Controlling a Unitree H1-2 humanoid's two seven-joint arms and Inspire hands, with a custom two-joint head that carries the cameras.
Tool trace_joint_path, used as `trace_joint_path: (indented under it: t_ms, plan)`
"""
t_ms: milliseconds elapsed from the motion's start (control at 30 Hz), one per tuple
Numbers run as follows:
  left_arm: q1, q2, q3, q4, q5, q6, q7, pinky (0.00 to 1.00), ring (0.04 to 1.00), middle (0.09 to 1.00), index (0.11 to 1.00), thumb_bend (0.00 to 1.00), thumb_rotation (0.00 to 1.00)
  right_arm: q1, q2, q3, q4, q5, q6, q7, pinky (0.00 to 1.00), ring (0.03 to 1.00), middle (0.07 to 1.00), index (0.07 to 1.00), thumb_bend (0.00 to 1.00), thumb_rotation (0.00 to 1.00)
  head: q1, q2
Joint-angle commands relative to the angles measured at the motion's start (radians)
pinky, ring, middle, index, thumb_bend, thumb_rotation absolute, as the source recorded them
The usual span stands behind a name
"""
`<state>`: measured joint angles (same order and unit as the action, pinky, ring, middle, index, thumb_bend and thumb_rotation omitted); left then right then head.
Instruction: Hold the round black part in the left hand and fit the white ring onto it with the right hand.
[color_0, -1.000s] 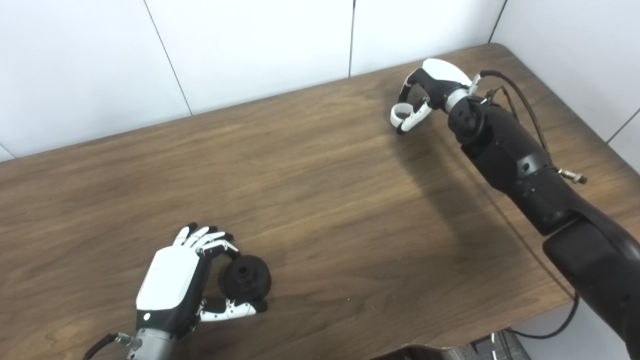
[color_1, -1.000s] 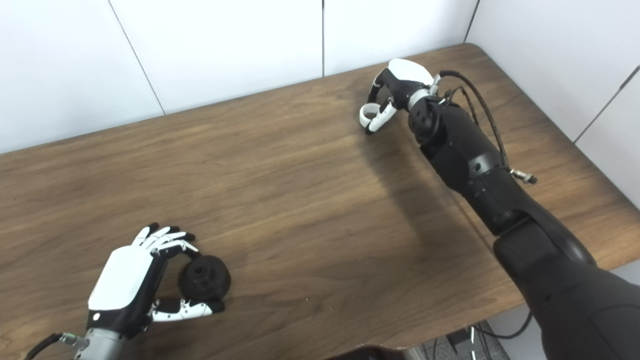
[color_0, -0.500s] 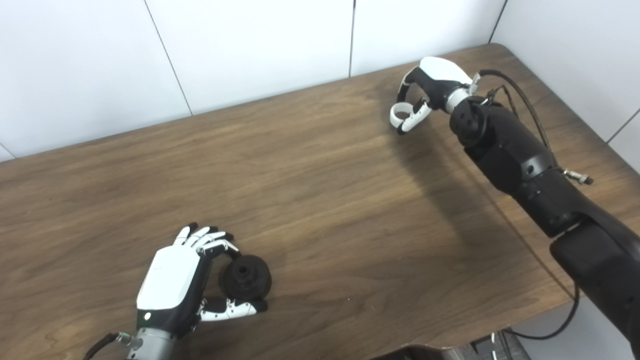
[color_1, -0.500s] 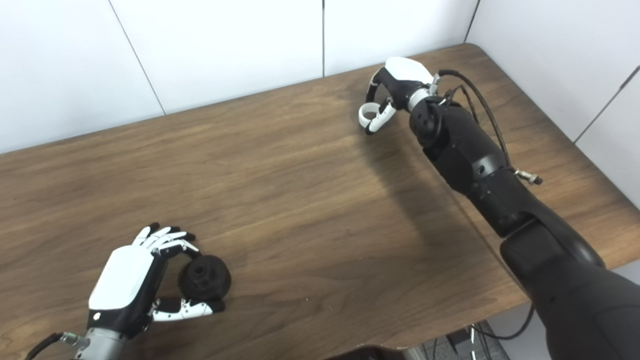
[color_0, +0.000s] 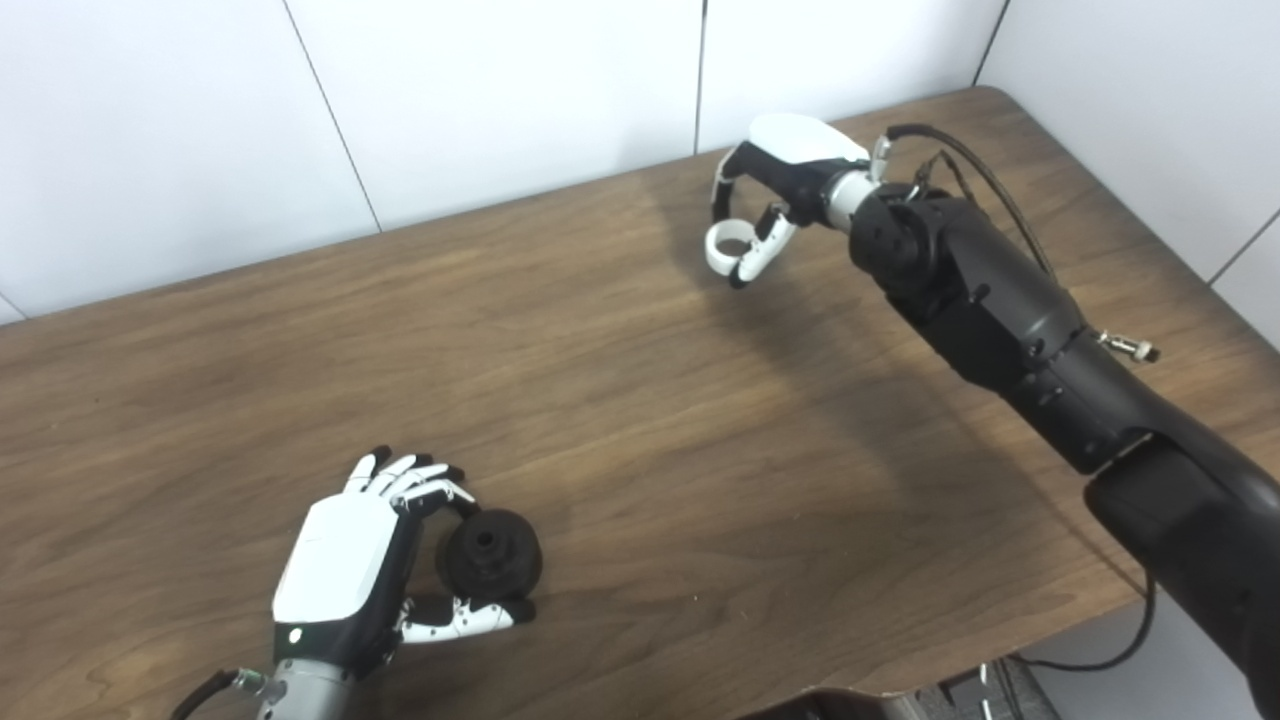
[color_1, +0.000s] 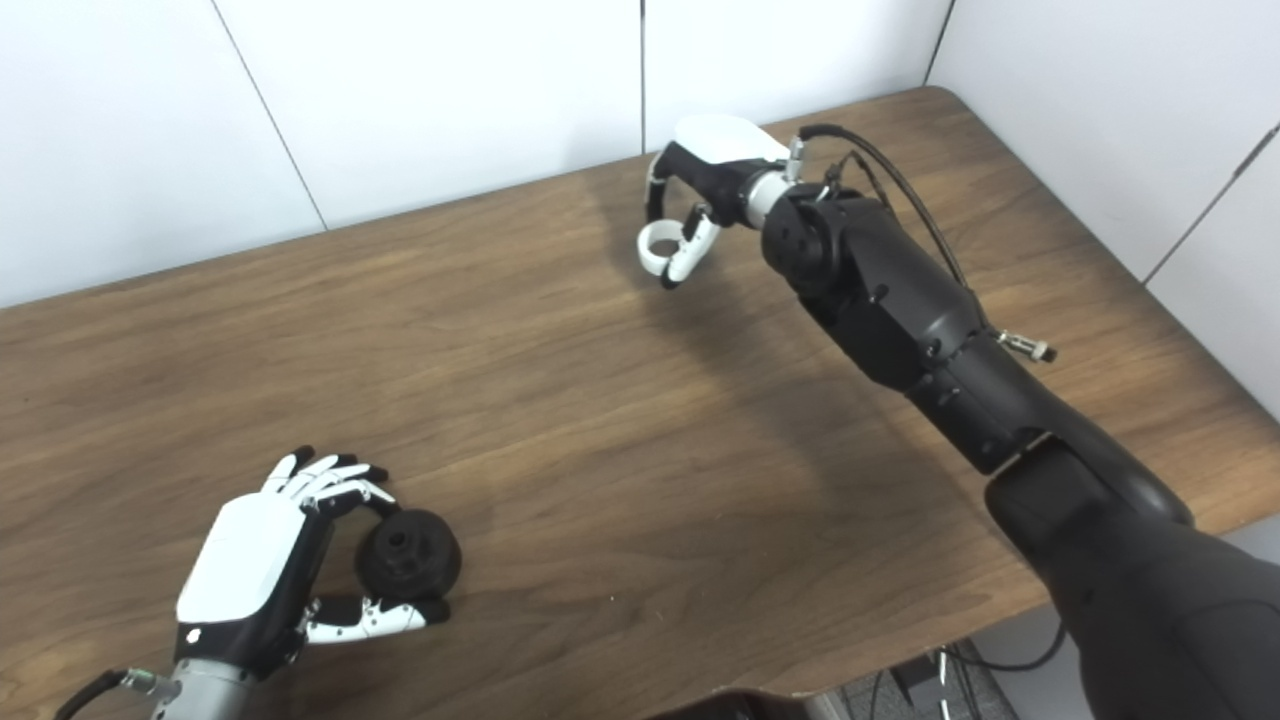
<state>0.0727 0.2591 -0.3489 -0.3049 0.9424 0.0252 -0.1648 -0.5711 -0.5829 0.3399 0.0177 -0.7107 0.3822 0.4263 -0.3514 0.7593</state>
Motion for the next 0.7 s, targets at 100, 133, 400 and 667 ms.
trace_joint_path:
  t_ms: [100,133,400,667]
  plan:
    - [0.018,-0.009,-0.024,0.008,0.062,0.042,-0.044,0.97,0.873,0.786,0.483,0.52,0.06,-0.059,0.011,0.001,-0.127,-0.012,-0.003,0.059,0.94,0.901,0.801,0.485,0.52,0.13,0.023,0.007]
    - [0.018,-0.012,-0.027,0.008,0.066,0.045,-0.044,0.96,0.873,0.785,0.483,0.52,0.05,-0.059,0.016,0.005,-0.147,-0.013,0.000,0.074,0.94,0.900,0.798,0.485,0.52,0.13,0.036,0.008]
    - [0.014,-0.031,-0.055,0.000,0.101,0.078,-0.070,0.97,0.886,0.794,0.483,0.52,0.06,-0.052,0.047,0.038,-0.282,-0.028,-0.004,0.185,0.94,0.911,0.801,0.485,0.52,0.13,0.119,0.020]
    - [0.016,-0.060,-0.088,-0.012,0.150,0.118,-0.093,0.97,0.894,0.803,0.484,0.52,0.06,-0.028,0.051,0.047,-0.386,-0.024,-0.029,0.256,0.93,0.907,0.801,0.484,0.52,0.13,0.211,0.031]
